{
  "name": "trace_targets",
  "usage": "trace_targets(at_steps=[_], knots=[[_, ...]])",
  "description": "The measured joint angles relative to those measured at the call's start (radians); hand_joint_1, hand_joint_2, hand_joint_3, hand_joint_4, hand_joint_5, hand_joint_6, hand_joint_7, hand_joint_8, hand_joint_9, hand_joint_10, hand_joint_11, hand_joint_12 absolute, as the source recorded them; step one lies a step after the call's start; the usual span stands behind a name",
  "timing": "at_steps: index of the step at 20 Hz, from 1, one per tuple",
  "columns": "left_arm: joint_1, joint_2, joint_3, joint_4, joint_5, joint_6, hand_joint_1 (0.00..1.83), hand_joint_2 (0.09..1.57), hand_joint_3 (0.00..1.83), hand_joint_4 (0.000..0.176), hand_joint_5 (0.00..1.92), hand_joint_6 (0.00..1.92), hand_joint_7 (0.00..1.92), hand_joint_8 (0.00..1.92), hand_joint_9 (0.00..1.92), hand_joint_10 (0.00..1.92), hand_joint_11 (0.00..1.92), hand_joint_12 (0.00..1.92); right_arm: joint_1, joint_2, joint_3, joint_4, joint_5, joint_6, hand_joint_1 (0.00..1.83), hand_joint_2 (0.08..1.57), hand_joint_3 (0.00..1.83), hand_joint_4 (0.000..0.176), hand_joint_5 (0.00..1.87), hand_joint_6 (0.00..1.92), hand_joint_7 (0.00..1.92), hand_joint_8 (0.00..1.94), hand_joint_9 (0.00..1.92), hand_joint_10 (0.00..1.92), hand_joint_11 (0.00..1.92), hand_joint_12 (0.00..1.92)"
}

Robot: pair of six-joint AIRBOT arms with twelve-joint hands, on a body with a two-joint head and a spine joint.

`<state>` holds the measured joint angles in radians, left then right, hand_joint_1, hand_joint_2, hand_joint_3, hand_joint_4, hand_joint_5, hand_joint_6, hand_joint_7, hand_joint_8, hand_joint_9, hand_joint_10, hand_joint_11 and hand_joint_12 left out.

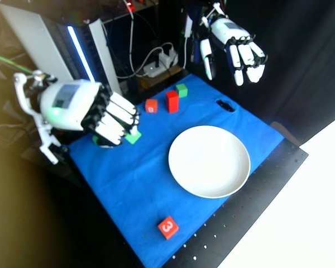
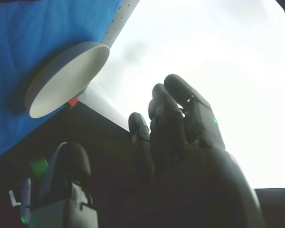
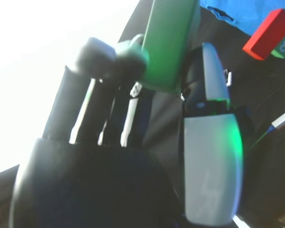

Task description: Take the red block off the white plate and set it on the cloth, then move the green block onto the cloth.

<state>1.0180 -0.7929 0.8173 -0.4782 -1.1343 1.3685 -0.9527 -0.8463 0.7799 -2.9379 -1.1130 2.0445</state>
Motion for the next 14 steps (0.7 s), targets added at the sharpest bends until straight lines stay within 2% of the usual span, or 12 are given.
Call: trace_targets(at_steps=[1, 2, 3, 6, 7, 8, 9, 12, 14], knots=[[0.000, 0.000, 0.000, 0.002, 0.000, 0.000, 0.70, 1.22, 0.00, 0.079, 0.42, 0.00, 0.34, 0.01, 0.38, 0.01, 0.03, 0.96, 0.000, -0.003, 0.002, 0.003, -0.001, 0.000, 1.27, 0.99, 0.00, 0.000, 0.58, 1.07, 0.76, 1.34, 0.76, 1.54, 0.73, 1.76], [0.000, 0.000, 0.000, 0.002, 0.000, 0.000, 0.71, 1.21, 0.00, 0.075, 0.43, 0.00, 0.35, 0.00, 0.39, 0.01, 0.06, 0.90, 0.000, -0.006, 0.004, 0.005, 0.000, 0.000, 1.24, 0.97, 0.00, 0.000, 0.51, 1.11, 0.64, 1.38, 0.65, 1.57, 0.65, 1.76], [0.000, 0.000, 0.000, 0.002, 0.000, 0.000, 0.70, 1.21, 0.00, 0.082, 0.43, 0.00, 0.35, 0.00, 0.38, 0.00, 0.05, 0.88, -0.002, -0.006, 0.004, 0.006, 0.000, 0.000, 1.22, 0.95, 0.00, 0.000, 0.48, 1.15, 0.59, 1.41, 0.61, 1.60, 0.61, 1.78], [0.000, 0.000, 0.000, 0.002, 0.000, 0.000, 0.69, 1.21, 0.00, 0.093, 0.43, 0.00, 0.34, 0.00, 0.37, 0.00, 0.04, 0.88, -0.007, -0.006, 0.004, 0.010, -0.001, 0.000, 1.17, 0.91, 0.00, 0.000, 0.37, 1.15, 0.40, 1.40, 0.40, 1.62, 0.41, 1.87], [0.000, 0.000, 0.000, 0.003, 0.000, 0.000, 0.68, 1.21, 0.00, 0.093, 0.42, 0.00, 0.34, 0.00, 0.36, 0.00, 0.04, 0.88, -0.007, -0.006, 0.004, 0.010, -0.001, 0.000, 1.16, 0.90, 0.00, 0.000, 0.33, 1.16, 0.37, 1.41, 0.37, 1.63, 0.38, 1.88], [0.000, 0.000, -0.004, 0.000, -0.002, 0.000, 0.68, 1.21, 0.00, 0.100, 0.42, 0.00, 0.34, 0.00, 0.36, 0.00, 0.04, 0.88, -0.007, -0.006, 0.004, 0.010, -0.001, 0.000, 1.14, 0.90, 0.00, 0.000, 0.30, 1.16, 0.35, 1.42, 0.34, 1.65, 0.34, 1.91], [0.000, 0.000, -0.004, 0.003, -0.001, 0.000, 0.68, 1.21, 0.00, 0.095, 0.43, 0.00, 0.34, 0.00, 0.37, 0.00, 0.05, 0.88, -0.007, -0.006, 0.004, 0.010, -0.001, 0.000, 1.13, 0.90, 0.00, 0.000, 0.28, 1.16, 0.34, 1.42, 0.33, 1.66, 0.32, 1.90], [0.000, 0.000, -0.004, 0.002, -0.006, 0.000, 0.64, 1.21, 0.00, 0.098, 0.42, 0.00, 0.32, 0.00, 0.36, 0.00, 0.00, 1.01, -0.007, -0.006, 0.004, 0.013, -0.001, 0.000, 1.09, 0.92, 0.00, 0.000, 0.24, 1.18, 0.32, 1.46, 0.30, 1.70, 0.25, 1.92], [0.000, 0.000, -0.004, 0.003, -0.016, 0.000, 0.66, 1.21, 0.00, 0.097, 0.42, 0.00, 0.32, 0.00, 0.36, 0.00, 0.02, 1.06, -0.007, -0.006, 0.004, 0.018, -0.004, 0.000, 1.09, 0.93, 0.00, 0.000, 0.23, 1.18, 0.30, 1.50, 0.29, 1.74, 0.27, 1.92]])
